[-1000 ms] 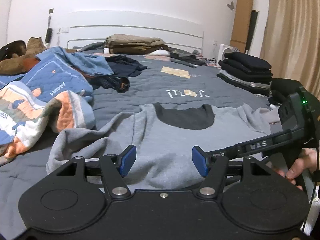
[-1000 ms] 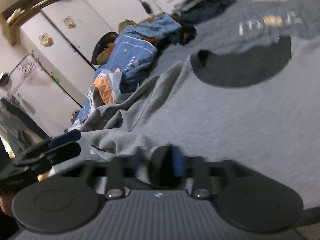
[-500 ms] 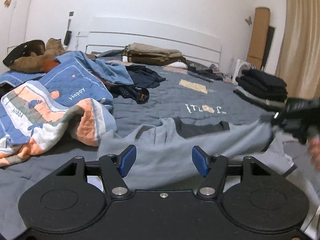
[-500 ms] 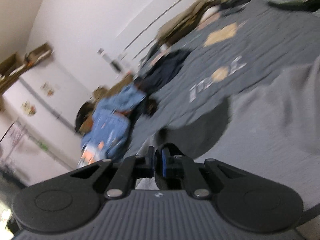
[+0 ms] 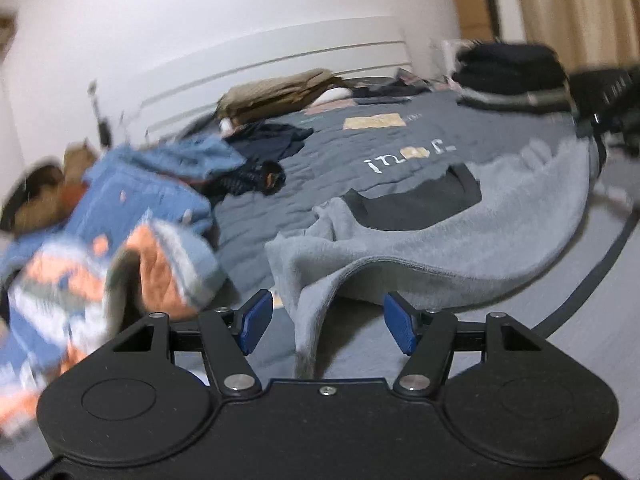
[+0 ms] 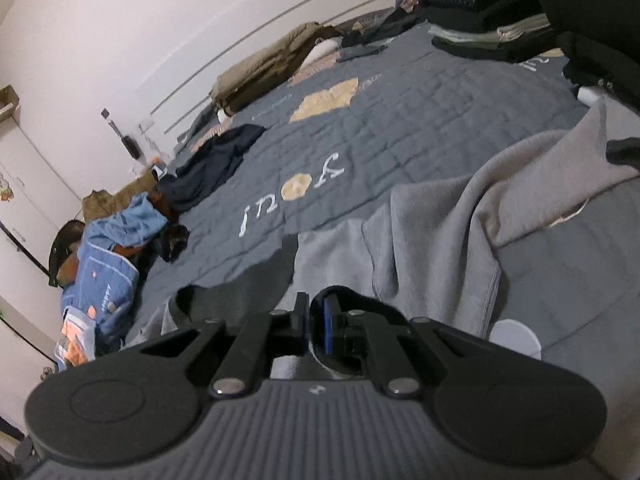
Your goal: Fold clothes
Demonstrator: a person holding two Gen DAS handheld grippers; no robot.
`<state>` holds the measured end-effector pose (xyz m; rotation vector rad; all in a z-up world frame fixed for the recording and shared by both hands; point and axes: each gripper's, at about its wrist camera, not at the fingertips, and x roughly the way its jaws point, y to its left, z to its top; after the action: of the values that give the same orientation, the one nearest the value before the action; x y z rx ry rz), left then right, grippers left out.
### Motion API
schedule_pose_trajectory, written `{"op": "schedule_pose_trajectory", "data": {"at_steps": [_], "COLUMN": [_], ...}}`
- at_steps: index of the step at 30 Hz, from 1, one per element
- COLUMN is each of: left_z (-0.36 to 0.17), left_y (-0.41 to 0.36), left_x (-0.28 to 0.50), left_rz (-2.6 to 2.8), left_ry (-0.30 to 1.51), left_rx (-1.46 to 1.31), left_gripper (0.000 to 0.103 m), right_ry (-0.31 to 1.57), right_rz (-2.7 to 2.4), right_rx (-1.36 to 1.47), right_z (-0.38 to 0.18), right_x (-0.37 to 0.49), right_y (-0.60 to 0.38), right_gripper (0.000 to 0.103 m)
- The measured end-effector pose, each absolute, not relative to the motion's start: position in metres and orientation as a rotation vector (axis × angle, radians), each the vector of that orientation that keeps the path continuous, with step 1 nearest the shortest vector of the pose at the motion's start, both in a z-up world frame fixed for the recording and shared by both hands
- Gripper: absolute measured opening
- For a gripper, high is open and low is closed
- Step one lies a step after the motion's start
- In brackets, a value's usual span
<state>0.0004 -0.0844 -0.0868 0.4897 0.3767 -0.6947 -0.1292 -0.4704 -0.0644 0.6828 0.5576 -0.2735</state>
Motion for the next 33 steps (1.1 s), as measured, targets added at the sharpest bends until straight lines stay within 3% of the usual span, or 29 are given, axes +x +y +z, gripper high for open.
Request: {"op": "schedule_pose_trajectory", "data": {"at_steps": [6, 9, 11, 13, 17, 28, 30, 32, 33], "left_z": [-0.107, -0.117, -0.122, -0.122, -0.107, -0.105, -0.101, -0.099, -0.098], "left_y": [-0.113, -0.123, -0.126, -0.125, -0.105, -0.066, -0.066, -0.066, -0.065], "left_x": [-0.001, -0.001, 0.002, 0.008, 0.018, 0.017, 0.015, 0.012, 0.011], "left_rz": [-0.694, -0.682, -0.672, -0.668, -0.645, -0.715, -0.71, -0.724, -0.73], "left_ry": [0.304, 0.276, 0.278, 0.306, 0.323, 0.5, 0.472, 0.449, 0.434], "left_rx": [0.66, 0.746, 0.773, 0.764, 0.744, 0.783, 0.764, 0.738, 0.733], "left_gripper": [0.055, 0.044, 0.023, 0.011, 0.007, 0.008, 0.019, 0.048, 0.052], "right_ry": [0.596, 0.609, 0.612, 0.598, 0.557, 0.709, 0.72, 0.709, 0.704], "right_rz": [-0.275, -0.285, -0.294, -0.319, -0.37, -0.366, -0.347, -0.333, -0.326], "right_rx": [0.659, 0.656, 0.651, 0.649, 0.654, 0.529, 0.508, 0.497, 0.492], "right_z": [-0.077, -0.08, -0.082, -0.082, -0.08, -0.091, -0.087, -0.081, -0.078], "right_x": [-0.124, -0.125, -0.126, -0.129, -0.137, -0.118, -0.118, -0.119, -0.119], "right_y": [-0.464, -0.464, -0.466, -0.469, -0.475, -0.466, -0.464, -0.462, -0.461], "right_gripper": [0.007, 0.007, 0.007, 0.007, 0.007, 0.009, 0.011, 0.016, 0.019]}}
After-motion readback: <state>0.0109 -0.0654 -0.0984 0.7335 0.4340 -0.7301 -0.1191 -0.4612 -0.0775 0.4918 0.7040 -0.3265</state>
